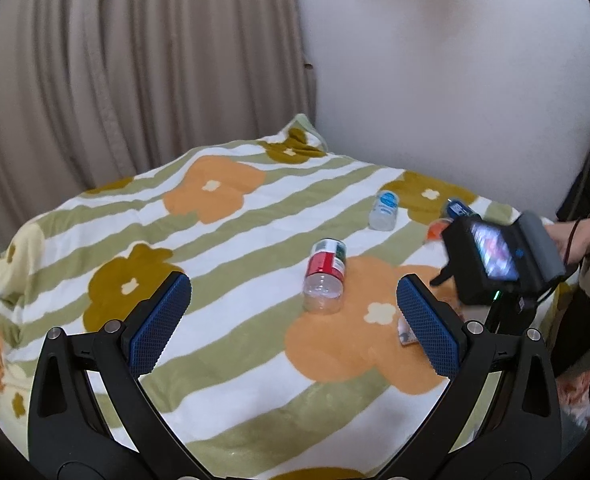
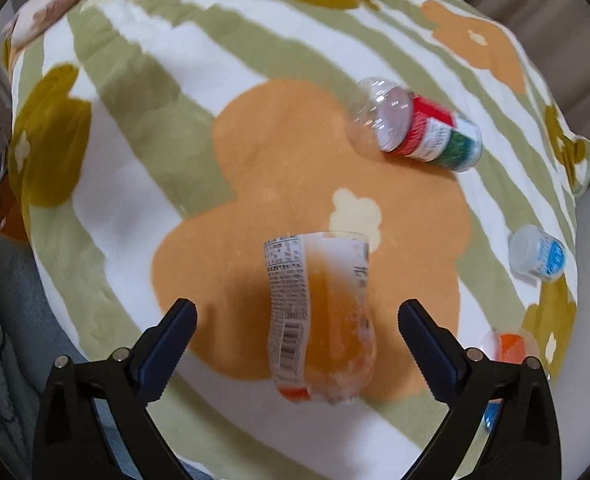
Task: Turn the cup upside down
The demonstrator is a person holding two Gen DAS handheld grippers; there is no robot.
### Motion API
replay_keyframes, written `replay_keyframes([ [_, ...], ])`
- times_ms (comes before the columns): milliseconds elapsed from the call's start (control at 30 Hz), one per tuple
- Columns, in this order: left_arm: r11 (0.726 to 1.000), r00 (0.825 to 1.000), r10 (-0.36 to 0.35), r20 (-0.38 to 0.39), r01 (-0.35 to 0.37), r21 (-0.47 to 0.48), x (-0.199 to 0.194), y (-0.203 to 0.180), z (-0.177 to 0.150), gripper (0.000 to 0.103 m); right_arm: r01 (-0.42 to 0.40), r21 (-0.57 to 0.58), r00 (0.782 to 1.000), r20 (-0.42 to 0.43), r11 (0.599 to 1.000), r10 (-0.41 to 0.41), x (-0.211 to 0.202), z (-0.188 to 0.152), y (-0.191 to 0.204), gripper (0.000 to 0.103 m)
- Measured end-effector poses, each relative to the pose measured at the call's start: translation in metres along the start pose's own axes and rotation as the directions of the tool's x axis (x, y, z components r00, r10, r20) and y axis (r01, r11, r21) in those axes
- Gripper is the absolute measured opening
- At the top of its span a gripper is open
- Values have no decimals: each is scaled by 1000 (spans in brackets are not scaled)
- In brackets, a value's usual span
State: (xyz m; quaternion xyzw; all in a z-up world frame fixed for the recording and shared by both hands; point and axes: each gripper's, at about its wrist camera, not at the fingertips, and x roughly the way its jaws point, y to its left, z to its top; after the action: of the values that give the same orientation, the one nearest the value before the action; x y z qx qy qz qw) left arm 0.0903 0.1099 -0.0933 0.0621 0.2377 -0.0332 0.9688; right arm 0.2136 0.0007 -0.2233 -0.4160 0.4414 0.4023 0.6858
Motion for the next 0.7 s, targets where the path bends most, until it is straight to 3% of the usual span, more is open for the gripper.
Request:
replay_keyframes([
  [100,991,998,-70,-7,70,115,4,-14,9,103,1,122,990,139,992,-18,-44,-12,-1,101],
  [167,956,988,-153,-32,157,249,11,-30,18,103,-15,194,971,236,981,-32,-73,-22,3,102],
  [233,883,953,-272,-133,302,360,28,-51,26,103,-63,280,944,327,958,-33,-103,-38,8,102],
  [267,831,922,-321,-214,383,403,42,-65,30,103,-88,313,934,355,946,-30,-112,-44,10,102],
  [333,736,879,-367,-306,475,482,60,-89,31,103,-118,382,905,421,916,-59,-132,-62,19,102],
  [400,613,838,-370,-401,544,573,81,-119,23,103,-117,439,876,467,891,-116,-145,-76,28,102],
  [467,492,810,-315,-495,585,644,106,-147,9,103,-103,501,845,500,859,-191,-158,-93,39,102],
  [533,390,770,-255,-584,635,667,131,-170,-7,103,-106,546,804,539,831,-252,-167,-109,45,102],
  [600,331,744,-218,-632,665,669,148,-182,-18,102,-129,586,781,557,800,-282,-172,-122,43,102],
  [700,262,714,-156,-682,696,669,171,-198,-35,102,-163,626,769,564,762,-299,-169,-134,38,103],
])
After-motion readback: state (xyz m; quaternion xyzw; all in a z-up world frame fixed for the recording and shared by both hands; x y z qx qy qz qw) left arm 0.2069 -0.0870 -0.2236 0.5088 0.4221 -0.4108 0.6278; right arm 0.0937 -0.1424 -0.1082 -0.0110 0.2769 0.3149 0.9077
